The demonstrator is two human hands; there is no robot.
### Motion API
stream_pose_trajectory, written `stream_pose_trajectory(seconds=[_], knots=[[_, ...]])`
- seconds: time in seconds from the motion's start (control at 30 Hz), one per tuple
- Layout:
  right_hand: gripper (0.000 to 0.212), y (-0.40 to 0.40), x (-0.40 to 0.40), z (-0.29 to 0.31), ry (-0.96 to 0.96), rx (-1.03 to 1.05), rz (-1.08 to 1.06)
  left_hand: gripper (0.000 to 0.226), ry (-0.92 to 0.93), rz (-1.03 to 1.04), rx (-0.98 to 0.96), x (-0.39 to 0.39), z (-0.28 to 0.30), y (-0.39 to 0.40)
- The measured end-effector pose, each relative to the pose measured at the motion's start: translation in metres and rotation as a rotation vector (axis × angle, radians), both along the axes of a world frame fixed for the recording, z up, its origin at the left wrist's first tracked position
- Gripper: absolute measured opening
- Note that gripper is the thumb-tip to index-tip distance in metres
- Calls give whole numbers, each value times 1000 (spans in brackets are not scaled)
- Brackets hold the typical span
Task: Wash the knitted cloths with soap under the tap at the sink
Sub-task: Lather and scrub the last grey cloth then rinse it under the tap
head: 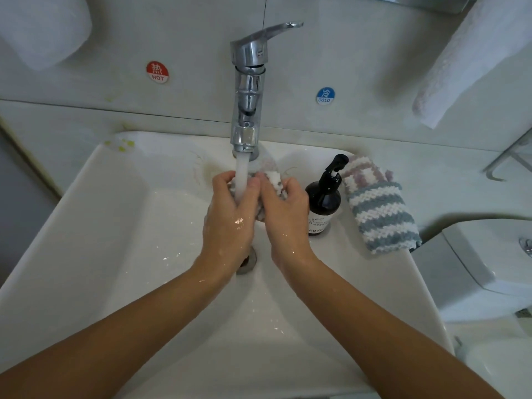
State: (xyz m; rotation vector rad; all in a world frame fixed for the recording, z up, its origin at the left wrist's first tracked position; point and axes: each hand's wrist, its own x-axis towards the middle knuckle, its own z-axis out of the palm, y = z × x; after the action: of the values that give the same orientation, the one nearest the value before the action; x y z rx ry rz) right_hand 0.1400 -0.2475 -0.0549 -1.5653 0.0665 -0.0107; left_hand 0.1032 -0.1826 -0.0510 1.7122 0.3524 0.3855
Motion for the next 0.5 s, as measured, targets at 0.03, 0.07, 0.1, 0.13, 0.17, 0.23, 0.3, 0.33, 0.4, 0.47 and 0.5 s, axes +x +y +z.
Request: stream_pose_trajectory(seconds=[0.03,0.07,0.1,0.13,0.17,0.23,0.3,0.33,0.4,0.47,0.5], knots=[[27,0,1,0,1,7,-10,36,-10,12,1,0,-1,0],[28,1,1,-1,9,19,-21,37,-22,23,-4,0,-3,0],[29,1,2,-2,25,32,-31,35,-32,26,-12,-1,-3,-1],[29,1,3,-2,42,52,-40,32,-40,21,-11,-2,-3,-1],[30,1,4,-1,53,71,-46,28,-53,13,-11,-3,-3,-1],[31,-1,5,0,65,86,-57,22,-79,-10,-25,-5,-2,-2],[32,-3,6,2,66,79,-80,23,-92,-41,-44,-5,-2,-3],[34,-3,6,2,64,81,-94,27,-93,-61,-64,-6,-3,-3],[36,-4,7,3,65,86,-111,38,-94,-110,-110,-7,-4,-3],[31,-3,7,3,66,91,-107,45,-86,-118,-150,-7,-5,-2],[28,-3,7,3,65,92,-100,45,-79,-112,-161,-7,-5,-2]])
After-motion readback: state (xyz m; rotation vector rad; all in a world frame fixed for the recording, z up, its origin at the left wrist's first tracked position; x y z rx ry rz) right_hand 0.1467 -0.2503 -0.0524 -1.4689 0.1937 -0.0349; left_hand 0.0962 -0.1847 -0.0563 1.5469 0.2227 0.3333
